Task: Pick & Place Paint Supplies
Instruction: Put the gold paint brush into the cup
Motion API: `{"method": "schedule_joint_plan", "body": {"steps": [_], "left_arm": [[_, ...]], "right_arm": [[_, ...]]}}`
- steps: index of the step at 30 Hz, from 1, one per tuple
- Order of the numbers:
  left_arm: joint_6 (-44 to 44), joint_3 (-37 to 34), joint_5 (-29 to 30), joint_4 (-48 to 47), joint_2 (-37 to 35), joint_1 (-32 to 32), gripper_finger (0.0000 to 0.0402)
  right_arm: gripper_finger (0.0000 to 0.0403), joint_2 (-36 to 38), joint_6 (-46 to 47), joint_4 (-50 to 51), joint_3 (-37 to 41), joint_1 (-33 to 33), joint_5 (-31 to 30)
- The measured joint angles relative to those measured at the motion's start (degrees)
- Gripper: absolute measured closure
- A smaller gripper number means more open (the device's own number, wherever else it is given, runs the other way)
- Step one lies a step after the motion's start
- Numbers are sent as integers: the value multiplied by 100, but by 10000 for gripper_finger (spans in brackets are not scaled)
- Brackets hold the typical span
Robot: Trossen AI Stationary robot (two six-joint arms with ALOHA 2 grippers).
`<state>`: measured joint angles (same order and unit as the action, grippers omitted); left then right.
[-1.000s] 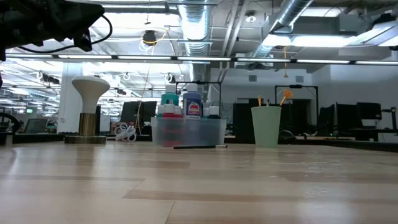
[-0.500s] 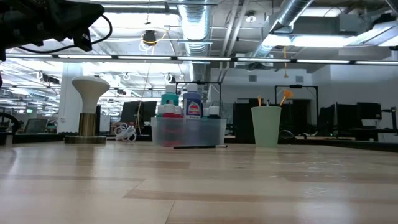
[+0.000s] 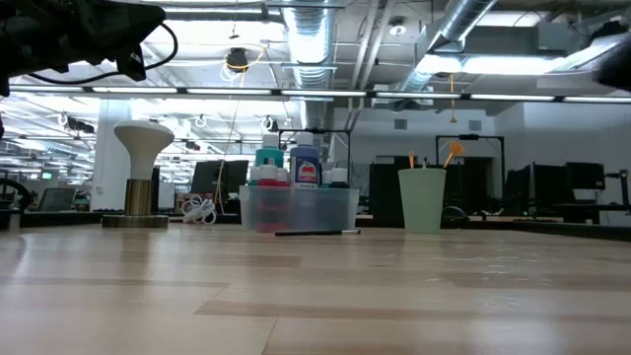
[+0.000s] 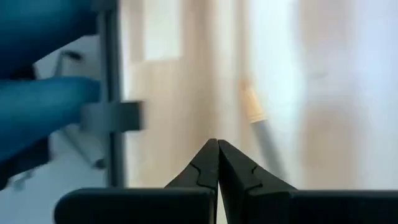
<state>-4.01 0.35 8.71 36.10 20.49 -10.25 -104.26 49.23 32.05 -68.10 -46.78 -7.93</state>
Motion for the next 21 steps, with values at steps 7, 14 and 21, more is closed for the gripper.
{"method": "schedule_joint_plan", "body": {"steps": [7,14,21], "left_arm": [[0,-1,0,1,-2,1,400],[0,-1,0,4,7,-1,400],[0,1,0,2,31,0,400]], "right_arm": [[360,245,-773,-162,-3,412,-115],[257,-412,-1385,-782,-97,787,594],[227,-1102,-1388,-411,-577,822,954]]}}
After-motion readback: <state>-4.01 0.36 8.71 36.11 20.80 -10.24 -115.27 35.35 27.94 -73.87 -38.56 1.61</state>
